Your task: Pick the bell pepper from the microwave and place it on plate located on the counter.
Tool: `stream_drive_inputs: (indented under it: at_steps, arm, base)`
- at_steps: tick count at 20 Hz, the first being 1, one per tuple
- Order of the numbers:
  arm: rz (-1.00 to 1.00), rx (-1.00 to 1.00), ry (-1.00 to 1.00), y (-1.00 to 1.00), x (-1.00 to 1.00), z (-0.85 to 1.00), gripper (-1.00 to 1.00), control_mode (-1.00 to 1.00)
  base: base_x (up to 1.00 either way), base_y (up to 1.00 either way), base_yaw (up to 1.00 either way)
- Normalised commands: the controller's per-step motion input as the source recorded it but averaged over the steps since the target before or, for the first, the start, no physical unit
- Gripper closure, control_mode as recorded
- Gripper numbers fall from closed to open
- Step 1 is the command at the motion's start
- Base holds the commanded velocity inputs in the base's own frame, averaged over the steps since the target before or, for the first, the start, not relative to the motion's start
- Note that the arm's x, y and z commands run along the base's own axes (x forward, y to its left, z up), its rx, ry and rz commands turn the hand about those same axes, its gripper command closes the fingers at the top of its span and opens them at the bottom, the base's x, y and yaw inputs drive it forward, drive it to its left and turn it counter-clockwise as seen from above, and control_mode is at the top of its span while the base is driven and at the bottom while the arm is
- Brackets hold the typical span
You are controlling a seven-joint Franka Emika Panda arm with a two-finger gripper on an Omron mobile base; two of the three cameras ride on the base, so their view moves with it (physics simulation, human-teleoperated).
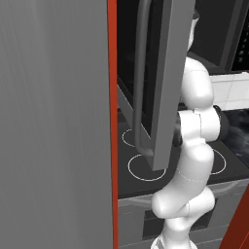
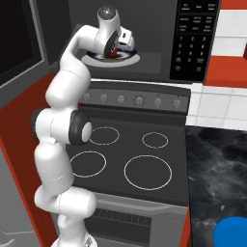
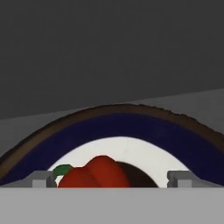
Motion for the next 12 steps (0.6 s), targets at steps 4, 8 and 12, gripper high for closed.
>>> stream_drive_inputs:
  at_steps: [4,8,12]
  arm:
    - [0.0,-0.02,0.0,0.17,0.0,-0.13,-1.0,-1.0]
    - [0.0,-0.01,0.0,0.12,0.0,-0.11,-1.0,-1.0]
    - [0.0,0.0,0.0,0.07,0.0,-0.11,-1.0,-1.0]
  base:
    - [0.0,0.0,0.0]
    - [0.0,0.0,0.0]
    - [0.0,0.0,0.0]
